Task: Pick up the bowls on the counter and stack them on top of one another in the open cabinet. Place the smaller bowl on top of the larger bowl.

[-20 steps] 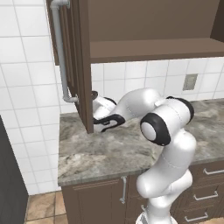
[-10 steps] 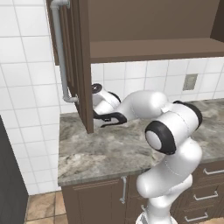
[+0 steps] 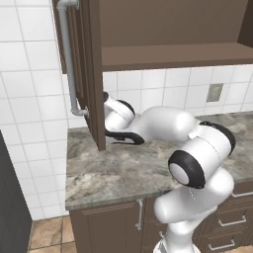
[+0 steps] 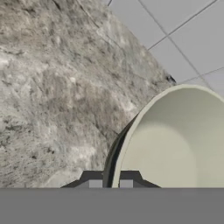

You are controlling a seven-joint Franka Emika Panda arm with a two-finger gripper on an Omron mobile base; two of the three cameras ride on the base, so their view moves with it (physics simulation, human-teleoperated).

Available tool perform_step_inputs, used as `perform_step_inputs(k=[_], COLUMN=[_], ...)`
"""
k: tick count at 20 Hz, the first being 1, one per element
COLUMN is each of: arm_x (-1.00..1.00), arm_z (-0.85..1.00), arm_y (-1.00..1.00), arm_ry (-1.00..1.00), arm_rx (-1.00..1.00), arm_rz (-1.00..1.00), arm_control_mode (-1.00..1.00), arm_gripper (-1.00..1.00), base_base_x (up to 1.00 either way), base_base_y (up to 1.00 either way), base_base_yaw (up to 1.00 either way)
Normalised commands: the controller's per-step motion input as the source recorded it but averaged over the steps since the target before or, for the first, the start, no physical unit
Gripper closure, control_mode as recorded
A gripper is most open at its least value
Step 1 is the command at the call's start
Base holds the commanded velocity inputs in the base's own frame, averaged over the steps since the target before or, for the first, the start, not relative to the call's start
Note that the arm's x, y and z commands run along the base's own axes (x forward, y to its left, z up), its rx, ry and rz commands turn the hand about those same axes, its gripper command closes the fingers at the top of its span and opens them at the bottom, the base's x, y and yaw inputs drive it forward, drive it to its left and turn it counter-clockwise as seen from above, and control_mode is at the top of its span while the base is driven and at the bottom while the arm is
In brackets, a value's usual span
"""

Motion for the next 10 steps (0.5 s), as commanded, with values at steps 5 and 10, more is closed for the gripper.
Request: perform_step_inputs(k=[5, 10], arm_x=[-0.24, -0.24], arm_z=[0.38, 0.4], arm_y=[-0.22, -0.37], arm_ry=[0.05, 0.05], arm_rx=[-0.07, -0.05], arm_rz=[0.0, 0.0], arm_control_mode=[-1.0, -1.0], arm_gripper=[1.0, 1.0], base_base_x=[0.0, 0.0], base_base_y=[0.0, 0.0], base_base_yaw=[0.0, 0.0])
